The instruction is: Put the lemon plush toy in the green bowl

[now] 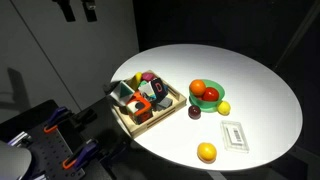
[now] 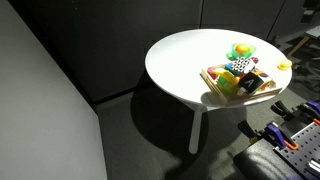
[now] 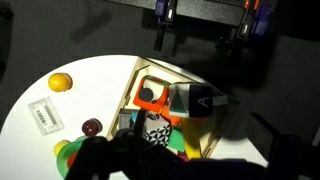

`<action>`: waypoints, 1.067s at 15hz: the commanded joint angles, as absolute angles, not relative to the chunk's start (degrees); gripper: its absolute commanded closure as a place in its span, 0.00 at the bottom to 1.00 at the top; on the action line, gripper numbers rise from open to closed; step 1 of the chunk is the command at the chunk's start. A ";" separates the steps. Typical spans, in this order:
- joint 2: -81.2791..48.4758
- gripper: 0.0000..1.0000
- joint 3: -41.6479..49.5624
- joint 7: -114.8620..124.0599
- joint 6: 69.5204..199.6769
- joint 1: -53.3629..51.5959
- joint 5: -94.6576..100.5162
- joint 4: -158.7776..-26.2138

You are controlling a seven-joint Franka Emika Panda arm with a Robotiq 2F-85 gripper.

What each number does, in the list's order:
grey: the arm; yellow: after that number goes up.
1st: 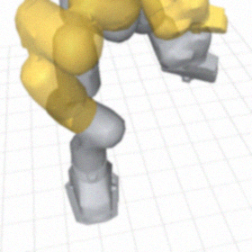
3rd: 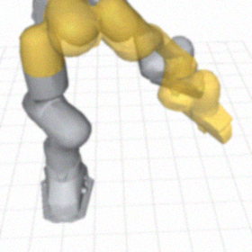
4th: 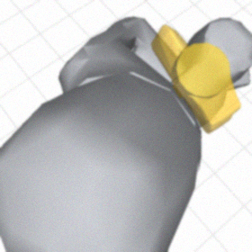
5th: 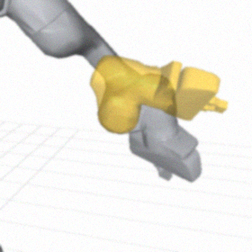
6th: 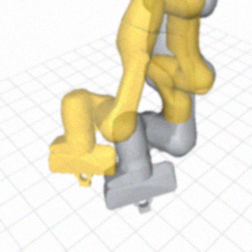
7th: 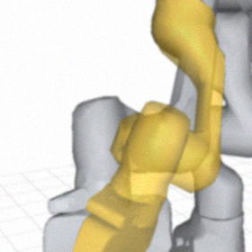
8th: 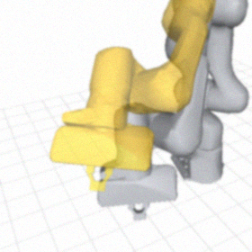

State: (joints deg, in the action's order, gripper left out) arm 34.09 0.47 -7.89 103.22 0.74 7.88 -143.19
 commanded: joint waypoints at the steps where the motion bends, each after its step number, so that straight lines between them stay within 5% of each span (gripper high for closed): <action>1: 34.07 0.00 0.90 -7.65 103.08 0.21 8.10 -143.08; 16: 33.24 0.00 4.51 -8.81 110.96 1.01 6.68 -141.02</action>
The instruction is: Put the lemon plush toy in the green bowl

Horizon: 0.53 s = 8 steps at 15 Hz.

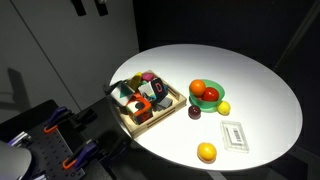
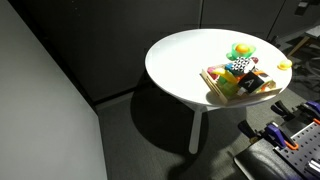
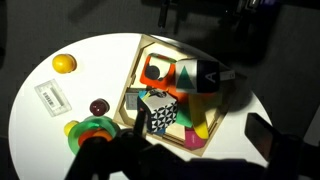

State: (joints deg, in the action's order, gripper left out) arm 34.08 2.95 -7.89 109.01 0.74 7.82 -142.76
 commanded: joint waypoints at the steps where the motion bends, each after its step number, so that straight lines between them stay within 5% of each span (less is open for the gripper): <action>1: 33.01 0.00 5.13 -8.88 111.75 1.11 6.34 -140.64; 8: 31.91 0.00 8.84 -8.29 121.03 3.34 4.46 -140.49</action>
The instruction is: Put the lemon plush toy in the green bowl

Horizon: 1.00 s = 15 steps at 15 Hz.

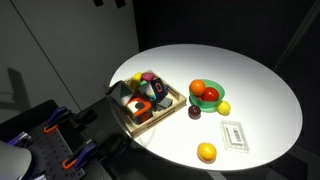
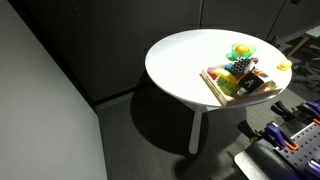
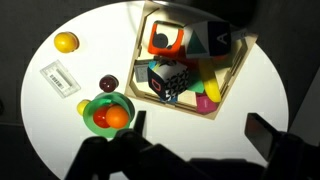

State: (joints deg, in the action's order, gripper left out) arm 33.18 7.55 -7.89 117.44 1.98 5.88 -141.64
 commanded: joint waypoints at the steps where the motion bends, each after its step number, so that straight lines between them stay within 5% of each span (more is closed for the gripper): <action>1: 31.53 0.00 9.44 -8.41 122.76 3.84 4.31 -140.44; 15: 20.59 0.00 14.14 -5.00 123.40 11.02 0.05 -133.97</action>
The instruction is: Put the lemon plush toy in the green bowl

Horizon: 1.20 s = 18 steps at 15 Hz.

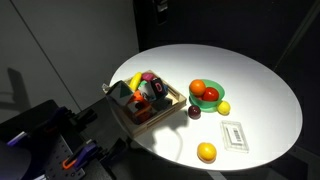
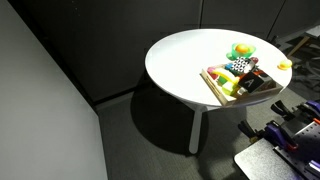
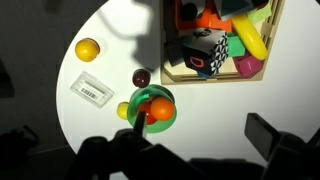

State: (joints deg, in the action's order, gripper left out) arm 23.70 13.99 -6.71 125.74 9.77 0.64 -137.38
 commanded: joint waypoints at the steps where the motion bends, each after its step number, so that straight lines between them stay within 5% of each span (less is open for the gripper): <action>1: 19.82 0.00 14.17 -4.47 123.32 11.54 0.34 -133.49; 18: 16.56 0.00 14.45 -4.14 125.19 13.65 0.63 -133.15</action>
